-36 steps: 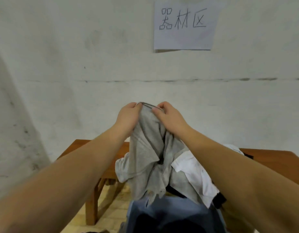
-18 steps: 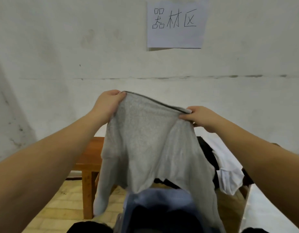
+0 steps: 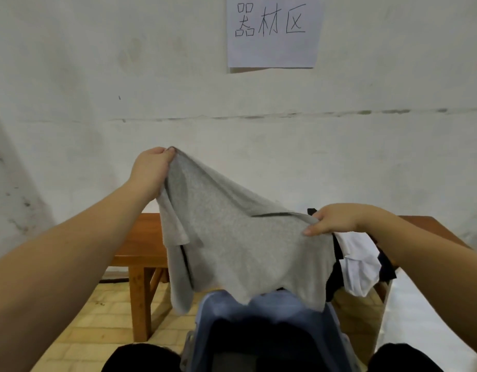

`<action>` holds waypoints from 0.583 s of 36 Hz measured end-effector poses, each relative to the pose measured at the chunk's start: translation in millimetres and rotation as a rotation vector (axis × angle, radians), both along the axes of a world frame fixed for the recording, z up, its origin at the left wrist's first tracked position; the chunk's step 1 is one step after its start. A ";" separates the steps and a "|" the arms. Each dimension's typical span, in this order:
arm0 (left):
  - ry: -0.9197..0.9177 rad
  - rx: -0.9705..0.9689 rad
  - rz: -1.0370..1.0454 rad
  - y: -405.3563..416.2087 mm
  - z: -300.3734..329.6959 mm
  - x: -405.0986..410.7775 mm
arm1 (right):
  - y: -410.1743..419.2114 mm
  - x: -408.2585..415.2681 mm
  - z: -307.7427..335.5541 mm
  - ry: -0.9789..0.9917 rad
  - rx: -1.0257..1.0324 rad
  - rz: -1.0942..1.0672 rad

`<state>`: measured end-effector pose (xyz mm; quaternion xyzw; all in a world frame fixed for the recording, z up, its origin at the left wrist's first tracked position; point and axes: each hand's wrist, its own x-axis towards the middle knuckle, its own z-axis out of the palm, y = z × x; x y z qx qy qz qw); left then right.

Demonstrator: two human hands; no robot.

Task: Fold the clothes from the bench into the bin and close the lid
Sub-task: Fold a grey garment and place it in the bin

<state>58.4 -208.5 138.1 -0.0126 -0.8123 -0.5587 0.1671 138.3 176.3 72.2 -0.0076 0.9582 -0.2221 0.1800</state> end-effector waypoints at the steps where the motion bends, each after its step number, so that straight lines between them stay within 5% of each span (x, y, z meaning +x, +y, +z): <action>1: -0.014 0.002 0.010 0.0 -3.6 -1.9 | -0.7 1.4 2.3 0.017 -0.057 -0.013; 14: -0.158 0.075 -0.097 31.3 -35.3 -5.8 | -58.1 9.6 58.2 0.236 -1.245 -0.150; 17: -0.202 -0.079 -0.183 47.7 -43.9 10.0 | -71.3 6.2 68.9 0.259 -1.372 -0.155; 21: 0.007 -0.251 -0.238 79.3 -51.5 56.9 | -82.0 1.0 79.0 0.317 -1.437 -0.157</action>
